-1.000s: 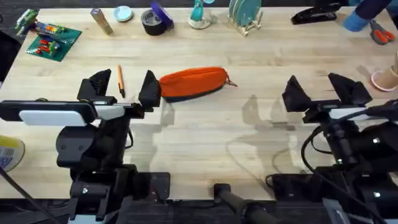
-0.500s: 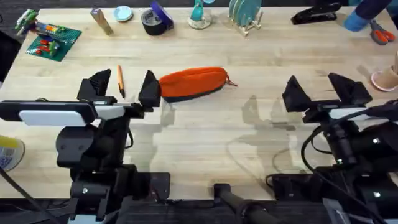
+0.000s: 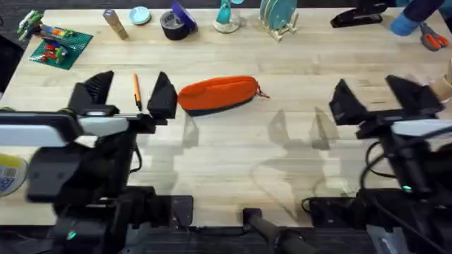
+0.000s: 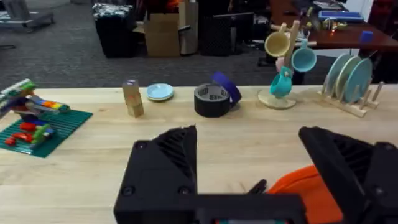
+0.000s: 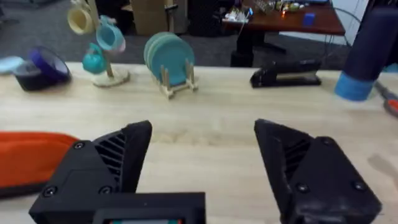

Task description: Unzip the bag, pick up the pens from the table one at a time and place them inside, then zip the bag closed.

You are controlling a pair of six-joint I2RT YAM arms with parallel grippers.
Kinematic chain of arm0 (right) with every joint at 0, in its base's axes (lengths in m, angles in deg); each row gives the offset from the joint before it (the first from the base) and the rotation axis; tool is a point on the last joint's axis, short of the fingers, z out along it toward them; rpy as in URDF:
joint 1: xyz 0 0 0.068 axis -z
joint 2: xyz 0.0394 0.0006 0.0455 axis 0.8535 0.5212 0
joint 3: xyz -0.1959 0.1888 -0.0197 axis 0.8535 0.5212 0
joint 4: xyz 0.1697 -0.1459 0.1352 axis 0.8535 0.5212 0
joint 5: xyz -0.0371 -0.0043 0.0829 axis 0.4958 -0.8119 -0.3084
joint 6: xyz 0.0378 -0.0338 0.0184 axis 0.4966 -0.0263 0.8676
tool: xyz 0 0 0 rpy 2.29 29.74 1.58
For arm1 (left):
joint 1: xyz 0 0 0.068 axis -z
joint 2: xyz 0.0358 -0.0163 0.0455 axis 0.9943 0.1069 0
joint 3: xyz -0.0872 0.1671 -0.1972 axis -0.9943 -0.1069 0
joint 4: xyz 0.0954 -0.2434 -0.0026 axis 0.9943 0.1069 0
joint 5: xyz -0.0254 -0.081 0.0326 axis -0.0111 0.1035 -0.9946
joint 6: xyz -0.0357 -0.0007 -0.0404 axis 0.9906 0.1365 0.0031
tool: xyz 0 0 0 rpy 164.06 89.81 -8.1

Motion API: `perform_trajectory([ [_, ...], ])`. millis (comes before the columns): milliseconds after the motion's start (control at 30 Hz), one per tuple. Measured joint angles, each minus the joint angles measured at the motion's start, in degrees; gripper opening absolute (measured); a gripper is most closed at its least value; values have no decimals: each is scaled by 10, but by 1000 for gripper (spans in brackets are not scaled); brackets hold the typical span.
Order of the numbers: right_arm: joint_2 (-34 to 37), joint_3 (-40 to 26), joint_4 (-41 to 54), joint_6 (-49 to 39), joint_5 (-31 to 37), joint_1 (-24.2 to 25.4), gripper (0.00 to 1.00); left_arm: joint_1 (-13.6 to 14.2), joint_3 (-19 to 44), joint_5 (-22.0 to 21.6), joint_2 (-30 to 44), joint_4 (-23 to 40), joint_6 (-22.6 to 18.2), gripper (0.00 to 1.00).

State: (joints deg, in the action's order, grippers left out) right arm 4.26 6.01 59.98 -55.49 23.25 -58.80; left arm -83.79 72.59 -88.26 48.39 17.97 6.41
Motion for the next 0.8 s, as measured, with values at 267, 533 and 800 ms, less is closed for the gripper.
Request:
perform_trajectory([
  [267, 50, -133, 92, 0, -2, 0, 996, 0, 132, -14, 29, 140, 0, 993],
  [533, 210, -289, 231, 5, -11, 0, 996, 0, 278, -14, 147, 285, 0, 993],
  [800, 399, -432, 350, 9, -59, 0, 996, 0, 393, 0, 287, 381, 0, 993],
])
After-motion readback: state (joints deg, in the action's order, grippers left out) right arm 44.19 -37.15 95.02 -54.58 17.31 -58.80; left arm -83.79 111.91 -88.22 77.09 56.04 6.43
